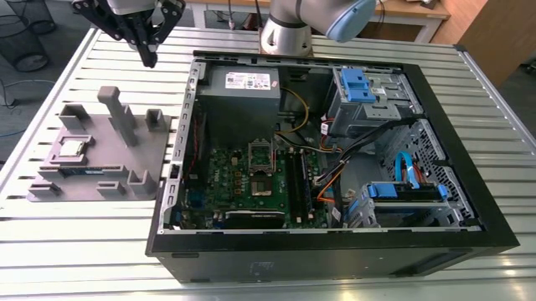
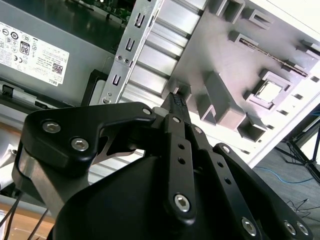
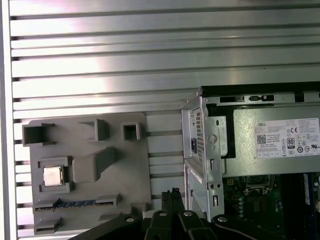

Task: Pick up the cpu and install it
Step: 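Reach for the cpu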

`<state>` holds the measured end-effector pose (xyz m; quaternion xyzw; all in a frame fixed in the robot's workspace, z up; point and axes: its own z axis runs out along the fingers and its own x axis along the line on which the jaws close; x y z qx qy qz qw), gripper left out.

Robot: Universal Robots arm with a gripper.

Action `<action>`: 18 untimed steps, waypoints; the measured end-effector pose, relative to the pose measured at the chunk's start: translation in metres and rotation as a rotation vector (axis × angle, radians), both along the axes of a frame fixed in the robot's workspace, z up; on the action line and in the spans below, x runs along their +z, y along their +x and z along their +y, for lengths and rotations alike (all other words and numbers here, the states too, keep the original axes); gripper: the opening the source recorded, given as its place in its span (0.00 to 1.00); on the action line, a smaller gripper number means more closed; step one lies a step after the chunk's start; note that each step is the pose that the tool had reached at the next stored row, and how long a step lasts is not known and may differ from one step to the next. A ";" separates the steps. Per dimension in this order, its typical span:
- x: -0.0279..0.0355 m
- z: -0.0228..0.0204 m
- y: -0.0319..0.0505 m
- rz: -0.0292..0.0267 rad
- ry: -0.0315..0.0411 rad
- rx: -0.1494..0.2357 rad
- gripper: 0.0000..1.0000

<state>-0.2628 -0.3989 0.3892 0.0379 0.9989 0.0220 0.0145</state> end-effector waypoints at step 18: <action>-0.0007 0.0000 -0.0165 0.0000 -0.0001 0.000 0.11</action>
